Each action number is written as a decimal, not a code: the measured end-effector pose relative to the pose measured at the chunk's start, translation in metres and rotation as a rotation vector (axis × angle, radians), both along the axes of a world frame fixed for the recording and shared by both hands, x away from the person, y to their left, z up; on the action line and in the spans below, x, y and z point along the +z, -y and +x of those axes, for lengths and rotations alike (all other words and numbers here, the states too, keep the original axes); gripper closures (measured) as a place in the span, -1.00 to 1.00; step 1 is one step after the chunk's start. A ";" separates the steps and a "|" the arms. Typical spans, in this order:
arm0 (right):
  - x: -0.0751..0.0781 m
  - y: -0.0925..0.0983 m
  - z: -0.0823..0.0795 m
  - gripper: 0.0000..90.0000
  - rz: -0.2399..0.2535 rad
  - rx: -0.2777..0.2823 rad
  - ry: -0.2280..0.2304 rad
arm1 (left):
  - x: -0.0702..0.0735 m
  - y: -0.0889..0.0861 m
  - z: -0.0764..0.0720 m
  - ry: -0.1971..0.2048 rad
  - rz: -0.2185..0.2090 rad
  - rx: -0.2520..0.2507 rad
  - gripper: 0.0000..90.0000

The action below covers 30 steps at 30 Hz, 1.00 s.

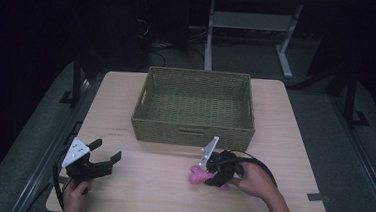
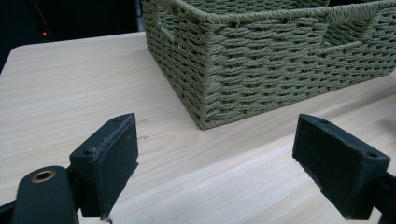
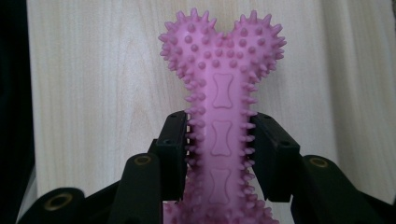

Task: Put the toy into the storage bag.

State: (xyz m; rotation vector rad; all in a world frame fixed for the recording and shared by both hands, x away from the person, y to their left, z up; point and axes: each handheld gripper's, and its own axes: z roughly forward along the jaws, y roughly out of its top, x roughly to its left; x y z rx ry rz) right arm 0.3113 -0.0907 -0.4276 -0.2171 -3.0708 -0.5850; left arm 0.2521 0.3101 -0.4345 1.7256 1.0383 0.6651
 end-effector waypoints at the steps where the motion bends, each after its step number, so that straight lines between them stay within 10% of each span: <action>1: 0.003 0.002 0.001 0.29 -0.001 -0.002 -0.003 | 0.000 0.000 0.000 0.000 0.000 0.000 -0.69; 30: 0.057 0.029 0.029 0.30 0.110 -0.003 -0.038 | 0.000 0.001 0.001 0.001 -0.003 0.000 -0.69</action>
